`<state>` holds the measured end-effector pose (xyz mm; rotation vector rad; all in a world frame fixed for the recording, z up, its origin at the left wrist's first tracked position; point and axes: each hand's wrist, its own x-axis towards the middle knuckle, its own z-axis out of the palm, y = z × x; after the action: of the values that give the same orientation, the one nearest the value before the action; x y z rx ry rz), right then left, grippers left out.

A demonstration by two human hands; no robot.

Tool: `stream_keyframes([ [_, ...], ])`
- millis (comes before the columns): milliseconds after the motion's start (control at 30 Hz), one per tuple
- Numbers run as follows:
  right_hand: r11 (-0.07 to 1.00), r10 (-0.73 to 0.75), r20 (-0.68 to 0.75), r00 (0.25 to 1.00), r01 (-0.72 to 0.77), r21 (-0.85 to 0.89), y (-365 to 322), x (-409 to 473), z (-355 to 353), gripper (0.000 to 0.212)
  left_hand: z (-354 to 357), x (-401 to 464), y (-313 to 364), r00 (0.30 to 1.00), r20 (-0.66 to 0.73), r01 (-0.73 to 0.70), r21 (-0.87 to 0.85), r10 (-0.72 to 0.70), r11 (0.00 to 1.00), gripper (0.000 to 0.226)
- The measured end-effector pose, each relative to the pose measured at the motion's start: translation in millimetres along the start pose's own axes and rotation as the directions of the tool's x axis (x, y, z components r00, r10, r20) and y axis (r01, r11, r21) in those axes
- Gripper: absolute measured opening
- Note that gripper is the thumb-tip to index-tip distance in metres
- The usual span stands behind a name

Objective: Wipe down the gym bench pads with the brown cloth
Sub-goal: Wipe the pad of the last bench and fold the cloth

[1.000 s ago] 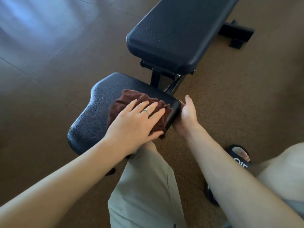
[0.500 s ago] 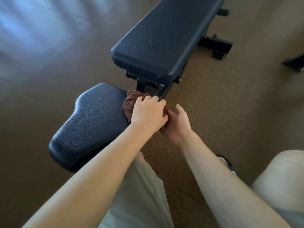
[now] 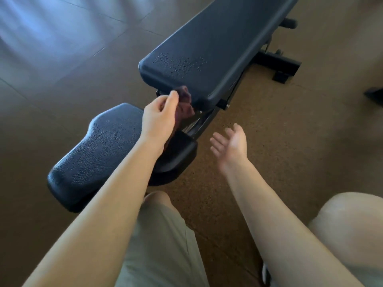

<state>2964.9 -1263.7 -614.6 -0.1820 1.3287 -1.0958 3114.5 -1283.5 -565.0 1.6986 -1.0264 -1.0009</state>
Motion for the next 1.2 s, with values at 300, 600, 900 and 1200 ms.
stream_keyframes([
  [300, 0.717, -0.539, 0.237, 0.808, 0.588, -0.373, -110.8, 49.6, 36.2, 0.054, 40.5, 31.4, 62.7, 0.929, -0.367, -0.248, -0.503, 0.055, 0.828, 0.034],
  [600, -0.101, -0.570, 0.692, 0.444, 0.798, -0.595, -158.2, 149.3, 57.4, 0.068, 119.7, 93.3, 36.6, 0.834, 0.114, -0.333, 0.884, 0.540, 0.329, 0.042],
  [900, -0.354, -0.499, 0.794, 0.347, 0.754, -0.553, -179.5, 189.5, 71.7, 0.068, 105.5, 157.8, 59.6, 0.964, -0.090, -0.012, 0.925, 0.250, 0.380, 0.054],
  [1200, -0.385, -0.611, 0.760, 0.222, 0.755, -0.530, -168.4, 199.0, 70.0, 0.060, 109.4, 78.8, 48.4, 0.969, 0.013, -0.104, 0.928, 0.246, 0.358, 0.057],
])
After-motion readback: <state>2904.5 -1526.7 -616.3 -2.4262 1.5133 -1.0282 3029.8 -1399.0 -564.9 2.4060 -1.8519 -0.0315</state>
